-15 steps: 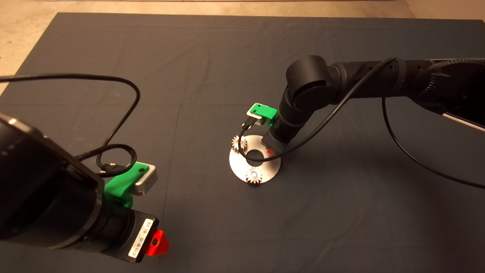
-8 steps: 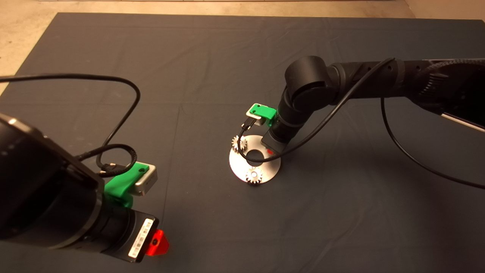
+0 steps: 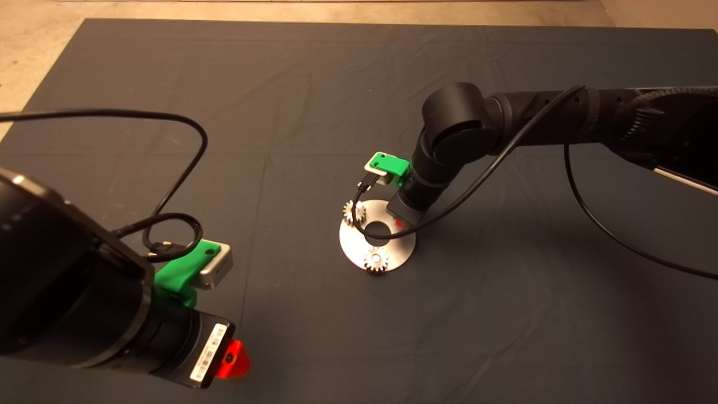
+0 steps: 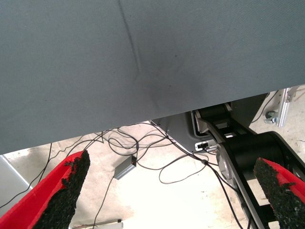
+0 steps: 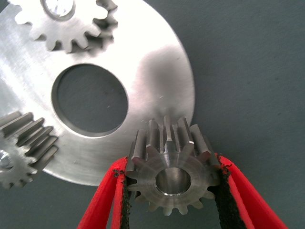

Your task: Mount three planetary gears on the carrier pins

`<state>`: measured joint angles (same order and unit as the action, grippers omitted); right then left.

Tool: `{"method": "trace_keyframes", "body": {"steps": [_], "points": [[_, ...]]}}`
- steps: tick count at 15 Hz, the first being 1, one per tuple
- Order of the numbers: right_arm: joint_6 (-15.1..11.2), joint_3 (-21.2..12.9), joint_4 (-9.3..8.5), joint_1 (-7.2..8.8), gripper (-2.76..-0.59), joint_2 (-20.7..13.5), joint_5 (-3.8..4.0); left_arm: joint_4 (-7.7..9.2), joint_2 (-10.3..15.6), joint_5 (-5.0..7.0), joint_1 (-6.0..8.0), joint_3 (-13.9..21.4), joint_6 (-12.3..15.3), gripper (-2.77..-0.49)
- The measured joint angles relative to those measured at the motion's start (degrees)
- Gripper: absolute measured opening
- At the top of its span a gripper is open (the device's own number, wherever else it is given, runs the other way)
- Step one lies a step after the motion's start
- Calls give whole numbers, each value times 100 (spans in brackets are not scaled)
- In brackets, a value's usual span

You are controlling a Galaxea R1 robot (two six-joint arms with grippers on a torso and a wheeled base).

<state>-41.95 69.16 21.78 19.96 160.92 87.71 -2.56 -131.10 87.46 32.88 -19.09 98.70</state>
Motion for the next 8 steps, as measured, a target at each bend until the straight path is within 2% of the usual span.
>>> {"method": "trace_keyframes", "body": {"steps": [8], "points": [[5,-23,32,55,-239,-9,2,0,0,0,0,0,0,-77]]}}
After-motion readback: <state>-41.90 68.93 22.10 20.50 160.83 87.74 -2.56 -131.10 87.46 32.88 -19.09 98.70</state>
